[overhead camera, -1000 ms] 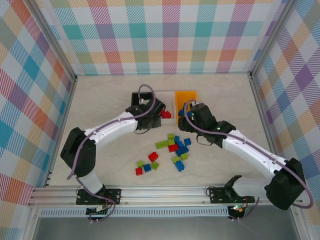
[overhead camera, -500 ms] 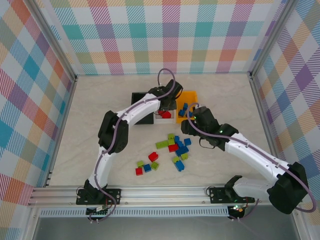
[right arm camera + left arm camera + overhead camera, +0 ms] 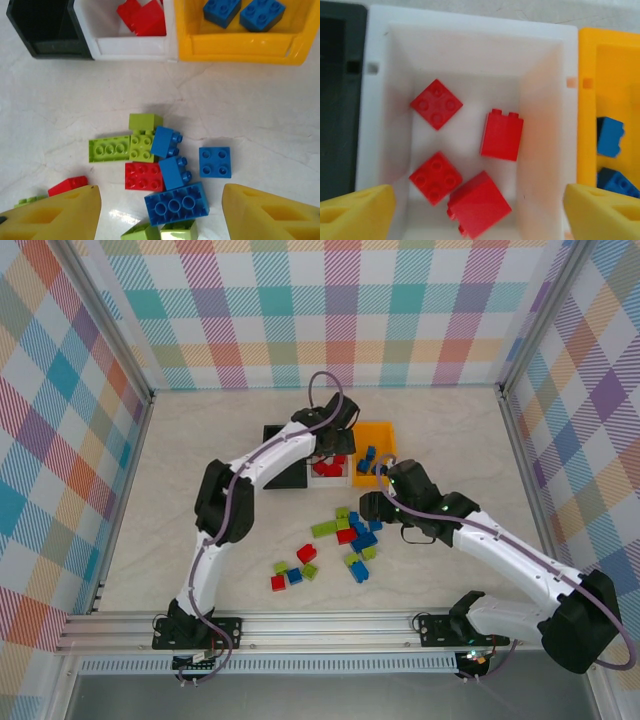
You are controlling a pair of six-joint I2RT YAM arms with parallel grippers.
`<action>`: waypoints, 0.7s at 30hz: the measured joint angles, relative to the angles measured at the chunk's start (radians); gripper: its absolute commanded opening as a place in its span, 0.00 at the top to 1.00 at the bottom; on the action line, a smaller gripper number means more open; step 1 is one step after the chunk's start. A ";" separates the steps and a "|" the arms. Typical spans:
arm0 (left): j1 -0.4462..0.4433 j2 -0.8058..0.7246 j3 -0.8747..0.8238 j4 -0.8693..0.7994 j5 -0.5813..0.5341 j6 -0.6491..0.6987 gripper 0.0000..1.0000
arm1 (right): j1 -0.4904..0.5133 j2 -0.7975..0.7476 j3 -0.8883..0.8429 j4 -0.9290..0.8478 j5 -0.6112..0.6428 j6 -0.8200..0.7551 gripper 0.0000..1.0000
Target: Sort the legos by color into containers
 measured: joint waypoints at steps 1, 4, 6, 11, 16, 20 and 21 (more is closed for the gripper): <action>-0.003 -0.049 -0.050 0.013 0.004 0.000 0.00 | 0.002 0.008 0.000 -0.005 -0.008 0.000 0.35; -0.016 -0.246 -0.227 0.068 0.009 -0.005 0.00 | 0.021 0.042 -0.004 -0.027 -0.025 0.000 0.35; -0.031 -0.393 -0.354 0.114 0.010 -0.006 0.00 | 0.043 0.062 -0.016 -0.039 -0.042 0.000 0.35; -0.070 -0.721 -0.668 0.192 0.010 -0.039 0.00 | 0.146 0.090 -0.068 -0.072 -0.093 0.001 0.35; -0.074 -0.895 -0.921 0.188 -0.003 -0.085 0.00 | 0.269 0.142 -0.100 -0.098 -0.107 0.015 0.38; -0.074 -0.972 -1.013 0.151 -0.023 -0.114 0.00 | 0.318 0.233 -0.103 -0.088 -0.091 0.031 0.42; -0.074 -0.988 -1.024 0.149 -0.027 -0.121 0.00 | 0.322 0.257 -0.103 -0.081 -0.082 0.034 0.43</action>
